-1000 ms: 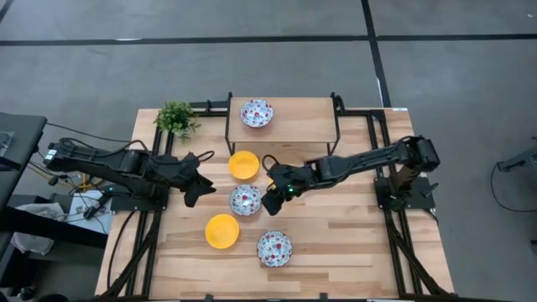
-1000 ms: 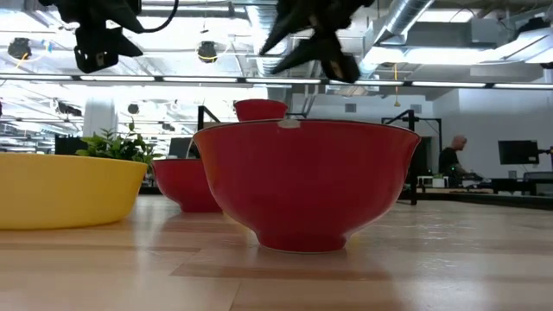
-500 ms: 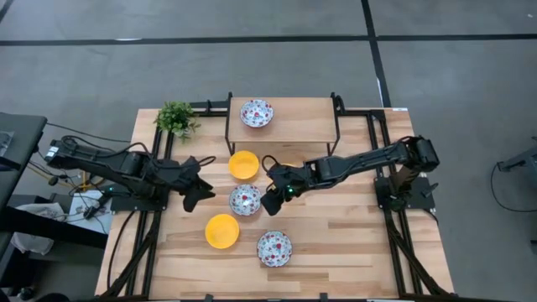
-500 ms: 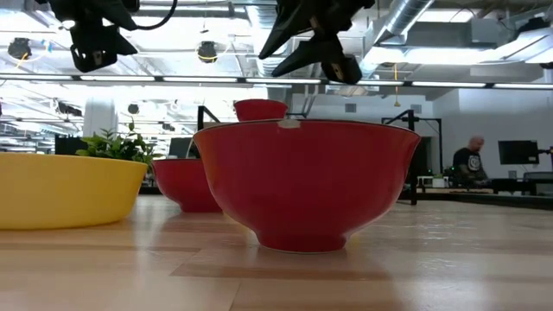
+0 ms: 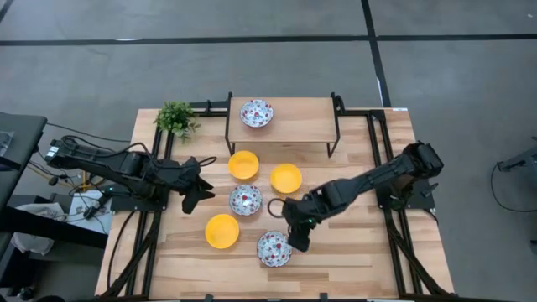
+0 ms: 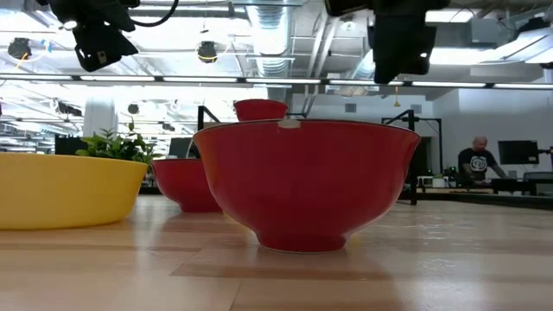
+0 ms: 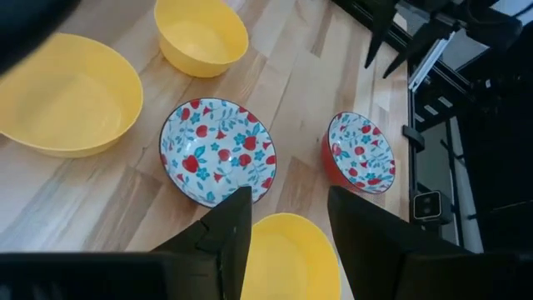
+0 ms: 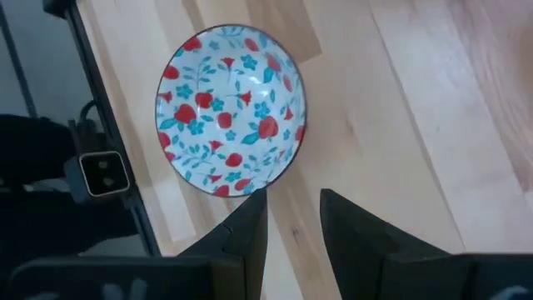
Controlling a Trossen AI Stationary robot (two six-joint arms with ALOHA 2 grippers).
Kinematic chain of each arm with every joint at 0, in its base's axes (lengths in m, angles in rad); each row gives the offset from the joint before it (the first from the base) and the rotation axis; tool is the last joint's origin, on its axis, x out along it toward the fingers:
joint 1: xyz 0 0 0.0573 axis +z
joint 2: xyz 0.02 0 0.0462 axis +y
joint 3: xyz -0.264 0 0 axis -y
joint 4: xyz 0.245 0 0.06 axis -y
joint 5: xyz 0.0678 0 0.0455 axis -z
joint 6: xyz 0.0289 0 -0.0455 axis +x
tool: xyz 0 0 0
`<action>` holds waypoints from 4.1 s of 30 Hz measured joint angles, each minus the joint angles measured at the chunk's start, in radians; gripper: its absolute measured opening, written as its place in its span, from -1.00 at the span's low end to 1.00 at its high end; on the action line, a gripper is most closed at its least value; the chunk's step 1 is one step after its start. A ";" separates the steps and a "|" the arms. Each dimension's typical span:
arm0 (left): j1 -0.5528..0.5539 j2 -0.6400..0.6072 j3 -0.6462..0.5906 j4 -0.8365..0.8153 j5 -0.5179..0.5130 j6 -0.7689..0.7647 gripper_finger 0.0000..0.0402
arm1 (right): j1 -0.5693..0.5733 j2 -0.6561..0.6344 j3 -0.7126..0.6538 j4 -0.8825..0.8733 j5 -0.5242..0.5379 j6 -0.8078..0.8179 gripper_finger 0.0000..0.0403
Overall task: Pick & Place Mini bowls
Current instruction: Stack the bottom white patterned bowl on top of the white patterned bowl on the shelf
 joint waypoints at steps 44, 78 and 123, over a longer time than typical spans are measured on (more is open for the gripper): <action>0.000 0.001 0.000 0.015 0.005 -0.011 -0.21 | 0.014 0.216 0.000 0.169 -0.029 -0.001 -0.49; 0.000 0.001 0.000 0.027 0.005 -0.011 -0.21 | -0.012 0.214 -0.047 0.233 -0.047 0.031 -0.97; 0.000 0.270 0.001 0.297 0.021 -0.376 -0.21 | 0.002 0.106 0.197 -0.270 0.735 0.201 -1.00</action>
